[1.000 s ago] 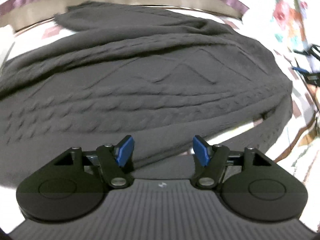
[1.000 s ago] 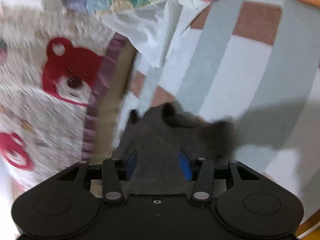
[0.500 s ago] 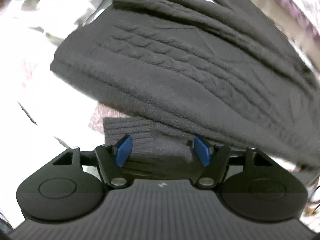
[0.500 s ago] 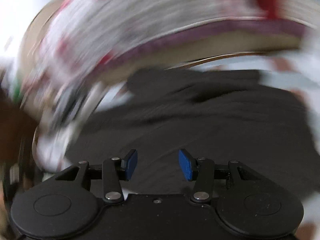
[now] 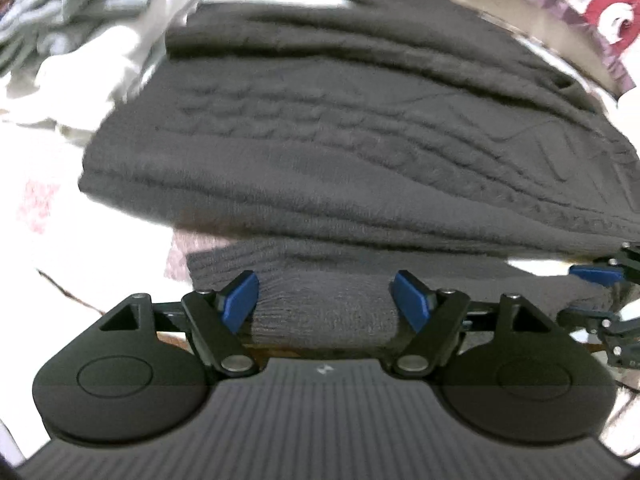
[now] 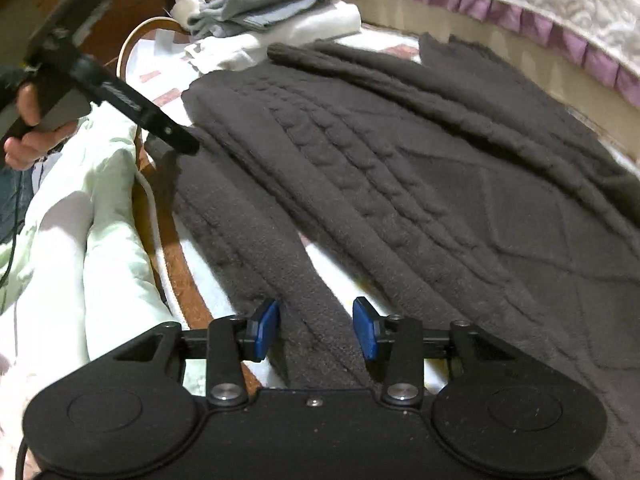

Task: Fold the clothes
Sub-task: 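Lay the sweater flat and pinch a sleeve with the left tool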

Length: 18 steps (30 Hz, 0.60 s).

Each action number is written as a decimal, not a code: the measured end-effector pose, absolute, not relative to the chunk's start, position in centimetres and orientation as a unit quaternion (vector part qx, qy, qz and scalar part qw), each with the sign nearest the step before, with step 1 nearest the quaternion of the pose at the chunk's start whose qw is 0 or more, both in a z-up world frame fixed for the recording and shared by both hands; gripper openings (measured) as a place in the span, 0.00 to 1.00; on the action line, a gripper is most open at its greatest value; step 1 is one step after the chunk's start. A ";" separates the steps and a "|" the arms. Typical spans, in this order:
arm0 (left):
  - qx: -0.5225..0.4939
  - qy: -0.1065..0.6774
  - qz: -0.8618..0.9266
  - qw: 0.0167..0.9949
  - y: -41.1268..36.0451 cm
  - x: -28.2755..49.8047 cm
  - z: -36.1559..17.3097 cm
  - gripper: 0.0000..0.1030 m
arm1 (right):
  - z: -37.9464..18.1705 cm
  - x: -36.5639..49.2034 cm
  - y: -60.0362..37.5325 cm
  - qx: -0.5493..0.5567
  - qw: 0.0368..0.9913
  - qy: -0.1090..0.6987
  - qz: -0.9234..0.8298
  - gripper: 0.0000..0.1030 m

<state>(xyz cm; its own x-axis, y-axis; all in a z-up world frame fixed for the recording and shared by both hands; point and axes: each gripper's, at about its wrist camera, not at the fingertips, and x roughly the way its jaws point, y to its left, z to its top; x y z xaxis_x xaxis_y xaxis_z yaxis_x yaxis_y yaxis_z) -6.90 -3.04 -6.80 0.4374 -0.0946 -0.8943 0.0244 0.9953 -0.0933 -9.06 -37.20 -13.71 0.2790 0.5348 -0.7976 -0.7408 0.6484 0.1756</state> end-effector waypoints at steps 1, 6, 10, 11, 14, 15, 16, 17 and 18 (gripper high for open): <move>-0.015 0.510 -0.030 0.859 -3.1 -7.2 -6.4 0.72 | -13.9 -8.8 -36.8 -0.116 0.786 0.449 0.409 0.37; 0.028 0.462 -0.097 0.881 -3.7 -8.5 -4.8 0.72 | -12.4 -9.0 -37.3 -0.090 0.796 0.439 0.407 0.14; 0.034 0.420 -0.162 0.892 -5.3 -9.1 -3.9 0.72 | -10.5 -8.8 -37.6 -0.067 0.819 0.419 0.386 0.13; 0.028 0.411 -0.180 0.893 -5.6 -9.2 -3.7 0.72 | -10.1 -8.8 -37.7 -0.063 0.823 0.415 0.383 0.13; 0.021 0.385 -0.230 0.894 -7.0 -9.0 -3.3 0.72 | -9.5 -8.3 -39.0 -0.013 0.826 0.416 0.381 0.13; 0.022 0.384 -0.244 0.890 -7.6 -8.8 -3.4 0.72 | -9.3 -8.0 -39.6 0.007 0.827 0.416 0.378 0.13; 0.023 0.386 -0.258 0.886 -8.2 -8.6 -3.5 0.72 | -9.3 -7.7 -40.2 0.026 0.829 0.416 0.374 0.13; 0.025 0.389 -0.271 0.880 -8.8 -8.5 -3.6 0.72 | -9.2 -7.3 -40.8 0.044 0.830 0.415 0.370 0.13; 0.030 0.393 -0.284 0.874 -9.4 -8.4 -3.9 0.72 | -9.2 -6.9 -41.5 0.069 0.829 0.417 0.367 0.13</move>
